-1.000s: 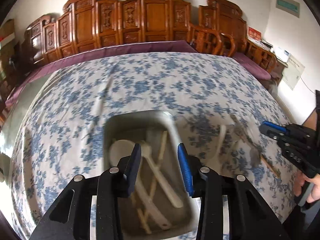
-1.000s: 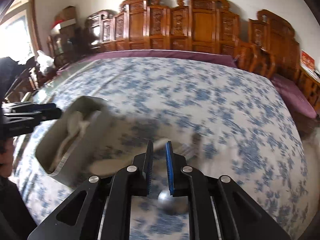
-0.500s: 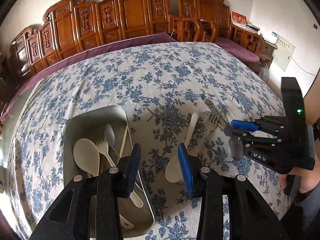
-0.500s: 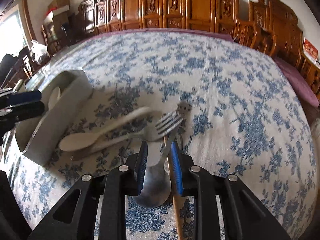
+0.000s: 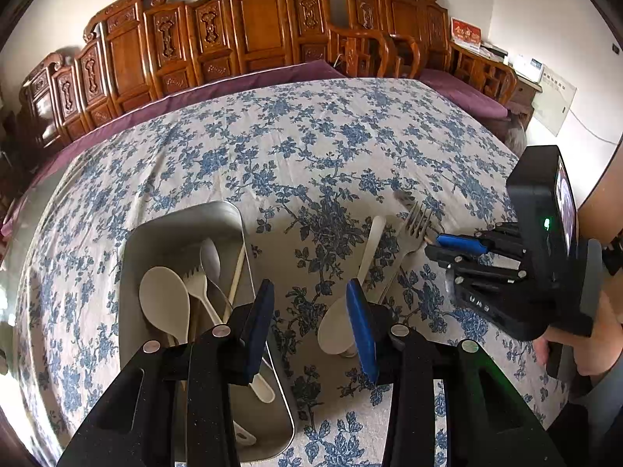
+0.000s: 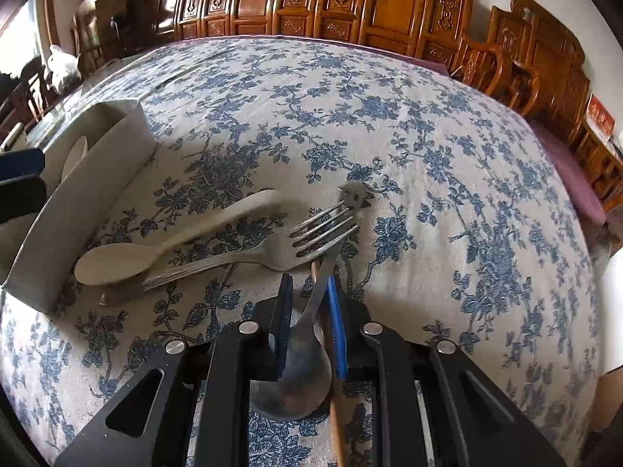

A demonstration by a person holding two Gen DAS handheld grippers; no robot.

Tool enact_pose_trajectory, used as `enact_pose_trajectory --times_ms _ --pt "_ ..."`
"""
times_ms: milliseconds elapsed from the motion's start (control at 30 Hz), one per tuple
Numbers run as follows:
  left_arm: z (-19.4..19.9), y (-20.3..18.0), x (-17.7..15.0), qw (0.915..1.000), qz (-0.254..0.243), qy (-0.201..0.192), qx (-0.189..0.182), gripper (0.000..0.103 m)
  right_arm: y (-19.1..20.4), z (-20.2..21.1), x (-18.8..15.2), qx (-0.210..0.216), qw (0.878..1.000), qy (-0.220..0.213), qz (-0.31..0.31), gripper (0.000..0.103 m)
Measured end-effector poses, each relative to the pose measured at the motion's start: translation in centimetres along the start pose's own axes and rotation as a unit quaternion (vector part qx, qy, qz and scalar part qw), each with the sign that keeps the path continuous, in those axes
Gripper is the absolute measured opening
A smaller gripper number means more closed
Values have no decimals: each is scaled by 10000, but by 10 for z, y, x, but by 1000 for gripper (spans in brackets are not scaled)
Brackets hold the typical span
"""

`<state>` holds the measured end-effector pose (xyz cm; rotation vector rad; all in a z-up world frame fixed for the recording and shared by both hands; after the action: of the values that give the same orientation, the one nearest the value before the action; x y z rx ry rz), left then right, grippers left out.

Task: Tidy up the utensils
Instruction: 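Grasp the metal spoon with a smiley-face handle using the right tool, then grasp a white plastic fork with the left tool while the right tool holds the smiley spoon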

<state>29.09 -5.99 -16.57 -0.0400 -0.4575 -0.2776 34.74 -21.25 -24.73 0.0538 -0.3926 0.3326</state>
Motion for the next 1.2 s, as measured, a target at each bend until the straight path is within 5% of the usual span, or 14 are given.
enact_pose_trajectory --times_ms 100,600,1200 --pt "-1 0 0 10000 -5 20 7 36 -9 2 -2 32 9999 -33 -122 7" --pt "-21 -15 -4 9989 -319 329 4 36 -50 33 -8 396 9956 -450 -716 7" --pt "-64 -42 -10 9923 -824 920 34 36 -48 42 -11 497 9952 -582 -610 7"
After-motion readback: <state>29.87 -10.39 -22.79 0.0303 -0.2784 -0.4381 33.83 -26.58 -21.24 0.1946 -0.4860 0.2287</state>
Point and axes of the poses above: each gripper's, at about its wrist camera, not at the fingertips, and z roughly against the way its jaws point, y to its left, x to its top, the point moved 1 cm from there along -z, roughly the way its jaws point, and after that the axes turned 11 degrees about y, right-handed, at the moved point
